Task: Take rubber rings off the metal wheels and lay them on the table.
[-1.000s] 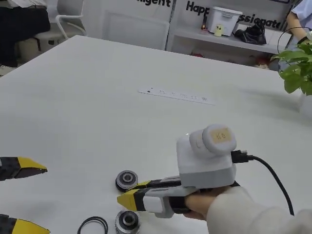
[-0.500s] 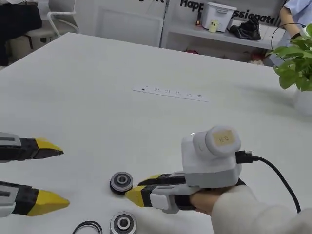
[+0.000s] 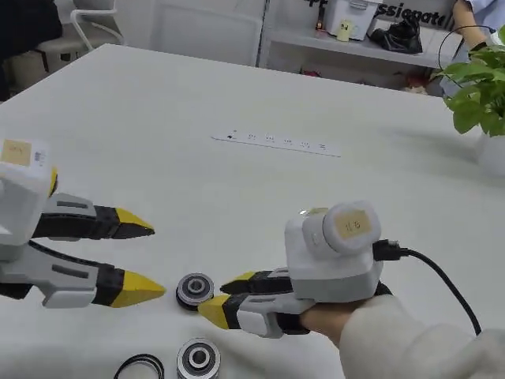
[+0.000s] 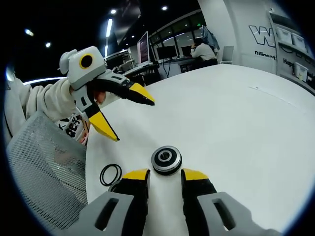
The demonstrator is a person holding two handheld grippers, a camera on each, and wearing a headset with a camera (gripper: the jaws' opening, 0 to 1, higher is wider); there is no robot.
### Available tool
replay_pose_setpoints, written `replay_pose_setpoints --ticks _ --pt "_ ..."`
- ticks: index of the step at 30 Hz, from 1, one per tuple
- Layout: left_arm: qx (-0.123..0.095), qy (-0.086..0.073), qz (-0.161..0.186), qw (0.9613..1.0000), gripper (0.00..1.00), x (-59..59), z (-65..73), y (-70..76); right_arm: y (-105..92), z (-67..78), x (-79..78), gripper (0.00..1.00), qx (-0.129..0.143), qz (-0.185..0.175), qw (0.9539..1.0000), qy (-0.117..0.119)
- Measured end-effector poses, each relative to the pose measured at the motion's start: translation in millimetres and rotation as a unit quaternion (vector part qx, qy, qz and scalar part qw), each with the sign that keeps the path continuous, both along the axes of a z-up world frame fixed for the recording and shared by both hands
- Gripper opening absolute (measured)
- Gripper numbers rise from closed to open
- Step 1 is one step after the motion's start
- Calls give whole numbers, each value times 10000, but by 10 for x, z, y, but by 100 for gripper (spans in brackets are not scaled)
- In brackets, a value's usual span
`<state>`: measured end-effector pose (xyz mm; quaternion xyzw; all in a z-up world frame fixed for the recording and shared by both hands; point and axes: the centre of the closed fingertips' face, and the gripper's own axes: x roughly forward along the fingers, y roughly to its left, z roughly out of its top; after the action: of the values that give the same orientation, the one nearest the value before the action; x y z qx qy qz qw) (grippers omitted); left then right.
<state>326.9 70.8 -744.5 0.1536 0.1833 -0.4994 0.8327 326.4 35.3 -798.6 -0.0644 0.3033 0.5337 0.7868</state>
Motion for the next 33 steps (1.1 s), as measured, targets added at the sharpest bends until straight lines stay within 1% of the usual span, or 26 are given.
replay_pose_setpoints --ticks 1,4,6,9,12,14,16,18,20,23,24,26,27,30,33 --pt "2 14 1 10000 44 25 -22 -35 8 0 9 22 3 24 10000 -55" --pt "34 7 45 10000 40 86 -88 -102 13 -15 31 22 -23 45 9999 -116" --pt "50 30 -12 10000 39 99 -150 -165 16 -27 38 22 -34 70 9999 -125" --pt "53 141 -115 9998 37 98 -235 -277 20 -33 41 22 -44 113 9998 -161" --pt "129 176 -179 9996 29 101 -303 -322 27 -37 40 22 -56 145 9997 -180" --pt "173 243 -225 9993 22 97 -354 -336 26 -48 43 22 -85 186 9995 -224" --pt "205 294 -226 9991 18 102 -389 -337 24 -55 43 21 -100 198 9995 -229" --pt "344 281 -265 9987 17 97 -435 -318 28 -53 42 21 -78 221 9995 -226" --pt "395 280 -290 9984 17 94 -451 -306 30 -54 43 20 -78 238 9994 -241" --pt "329 350 -267 9985 16 91 -449 -314 38 -63 41 20 -100 268 9992 -281" --pt "313 394 -323 9982 15 65 -457 -331 41 -66 40 19 -112 287 9991 -306" --pt "334 362 -297 9983 15 77 -463 -326 32 -88 36 16 -211 333 9985 -372" --pt "323 382 -282 9984 15 75 -463 -326 28 -88 23 15 -223 365 9984 -369" --pt "247 497 -217 9982 14 64 -469 -335 12 -86 14 14 -245 409 9982 -372" --pt "248 479 -202 9983 14 60 -469 -338 9 -85 4 13 -287 425 9980 -374"
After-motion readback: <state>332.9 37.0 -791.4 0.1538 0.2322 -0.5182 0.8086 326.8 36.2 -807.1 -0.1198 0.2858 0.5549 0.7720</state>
